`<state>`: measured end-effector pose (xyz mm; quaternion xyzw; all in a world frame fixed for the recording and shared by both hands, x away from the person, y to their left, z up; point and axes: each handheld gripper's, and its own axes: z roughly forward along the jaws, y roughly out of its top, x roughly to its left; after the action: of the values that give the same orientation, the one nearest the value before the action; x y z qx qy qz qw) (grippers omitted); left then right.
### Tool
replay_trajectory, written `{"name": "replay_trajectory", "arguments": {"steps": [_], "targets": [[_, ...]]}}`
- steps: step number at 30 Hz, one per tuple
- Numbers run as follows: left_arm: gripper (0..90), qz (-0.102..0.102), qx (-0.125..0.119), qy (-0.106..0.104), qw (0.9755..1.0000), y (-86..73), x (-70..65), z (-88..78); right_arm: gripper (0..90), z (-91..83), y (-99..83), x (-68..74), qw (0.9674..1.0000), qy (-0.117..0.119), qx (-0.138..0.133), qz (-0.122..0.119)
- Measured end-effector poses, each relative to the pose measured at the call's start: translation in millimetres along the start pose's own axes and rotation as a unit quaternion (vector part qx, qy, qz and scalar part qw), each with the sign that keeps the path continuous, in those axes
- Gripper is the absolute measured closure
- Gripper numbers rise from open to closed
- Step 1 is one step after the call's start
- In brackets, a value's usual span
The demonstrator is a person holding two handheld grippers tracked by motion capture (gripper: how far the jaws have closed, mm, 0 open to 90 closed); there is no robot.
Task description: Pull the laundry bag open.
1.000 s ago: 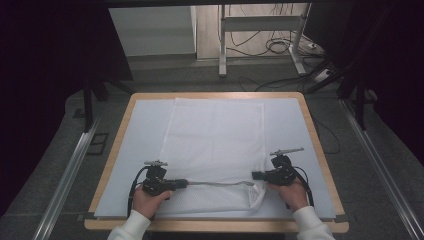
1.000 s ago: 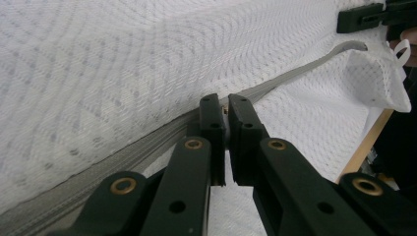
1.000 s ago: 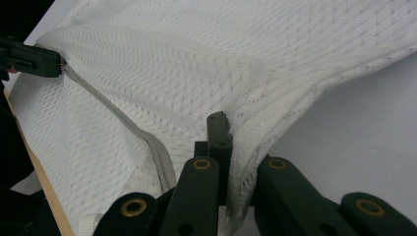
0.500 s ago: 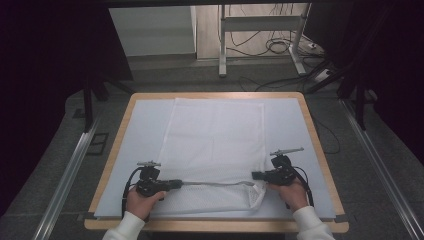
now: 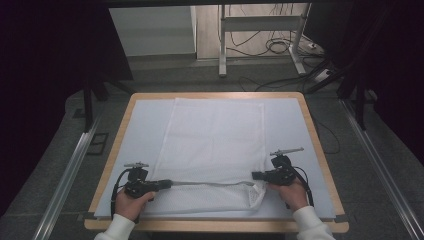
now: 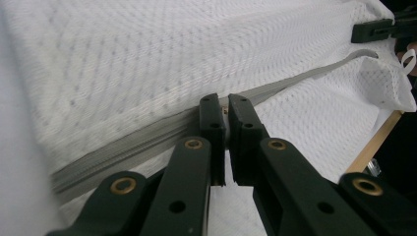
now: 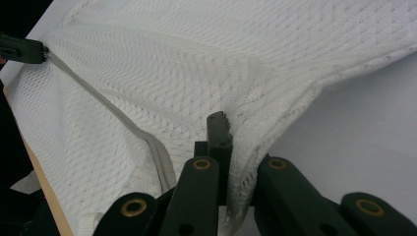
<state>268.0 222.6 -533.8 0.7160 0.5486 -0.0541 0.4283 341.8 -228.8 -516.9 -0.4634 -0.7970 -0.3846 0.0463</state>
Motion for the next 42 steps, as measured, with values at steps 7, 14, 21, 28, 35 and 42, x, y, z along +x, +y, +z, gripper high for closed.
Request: {"name": "replay_trajectory", "arguments": {"steps": [7,14,21,28,35,42], "targets": [[86.4,-0.009,-0.008,0.006,0.9999,-3.2,8.8,-10.1,88.3,-0.2,-0.3,-0.4,1.0,-0.001,0.0,-0.001],[86.4,-0.019,-0.013,0.012,0.9997,-6.8,18.5,-20.5,88.3,-0.4,-0.5,-0.5,1.0,-0.002,0.001,-0.001],[86.4,-0.025,-0.014,0.012,0.9995,-8.6,24.4,-25.3,88.3,-0.9,-1.2,-0.3,1.0,-0.001,0.0,0.0],[86.4,-0.036,-0.014,0.02,0.999,-11.1,33.6,-29.4,88.3,-0.2,-0.4,-1.4,1.0,-0.002,0.002,-0.001],[86.4,-0.042,-0.017,0.024,0.9987,-13.0,38.9,-35.4,88.3,0.3,-0.6,-1.4,1.0,-0.003,0.003,-0.001],[86.3,-0.036,-0.016,0.04,0.9984,-14.8,41.6,-40.2,88.3,2.1,-0.5,-1.5,1.0,-0.002,0.006,-0.002]]}}
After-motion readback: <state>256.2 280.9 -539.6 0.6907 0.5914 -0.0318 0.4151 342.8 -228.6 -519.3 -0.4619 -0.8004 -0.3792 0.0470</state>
